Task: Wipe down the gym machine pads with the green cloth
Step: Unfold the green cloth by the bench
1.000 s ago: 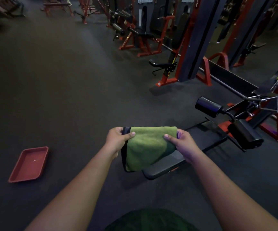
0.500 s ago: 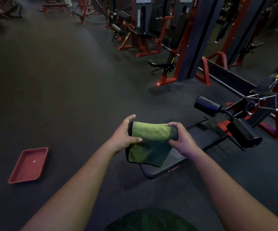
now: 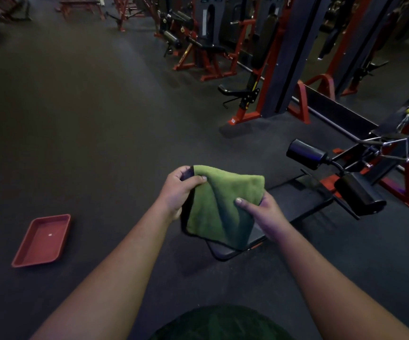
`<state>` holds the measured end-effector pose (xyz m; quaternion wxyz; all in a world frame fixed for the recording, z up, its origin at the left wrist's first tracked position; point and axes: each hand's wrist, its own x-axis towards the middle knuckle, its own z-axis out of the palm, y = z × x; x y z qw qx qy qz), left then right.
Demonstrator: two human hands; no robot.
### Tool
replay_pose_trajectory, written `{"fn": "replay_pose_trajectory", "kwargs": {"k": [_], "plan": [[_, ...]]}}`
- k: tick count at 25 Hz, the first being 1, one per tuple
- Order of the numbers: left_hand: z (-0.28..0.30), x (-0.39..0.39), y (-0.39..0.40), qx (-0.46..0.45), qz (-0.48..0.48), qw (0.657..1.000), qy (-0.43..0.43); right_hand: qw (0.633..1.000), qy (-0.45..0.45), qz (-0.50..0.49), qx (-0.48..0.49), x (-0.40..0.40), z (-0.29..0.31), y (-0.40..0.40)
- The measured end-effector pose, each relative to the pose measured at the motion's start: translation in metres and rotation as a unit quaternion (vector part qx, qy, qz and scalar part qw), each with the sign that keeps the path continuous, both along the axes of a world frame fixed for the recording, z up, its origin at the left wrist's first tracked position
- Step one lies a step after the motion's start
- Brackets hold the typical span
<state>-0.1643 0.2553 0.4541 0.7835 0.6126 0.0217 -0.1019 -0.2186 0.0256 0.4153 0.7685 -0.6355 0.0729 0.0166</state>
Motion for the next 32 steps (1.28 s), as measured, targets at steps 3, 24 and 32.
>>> {"fn": "replay_pose_trajectory", "kwargs": {"k": [3, 24, 32], "plan": [[-0.019, -0.003, 0.013, -0.099, -0.072, 0.988, 0.095, 0.997, 0.026, -0.062, 0.022, 0.004, 0.004, 0.012], [-0.250, 0.027, -0.056, 0.291, -0.195, 0.900, 0.259, 0.957, 0.240, -0.033, -0.161, 0.039, -0.172, -0.062], [-0.392, 0.089, -0.107, 0.505, -0.227, 0.817, 0.162, 0.773, 0.074, 0.077, -0.625, 0.136, -0.275, -0.101]]}}
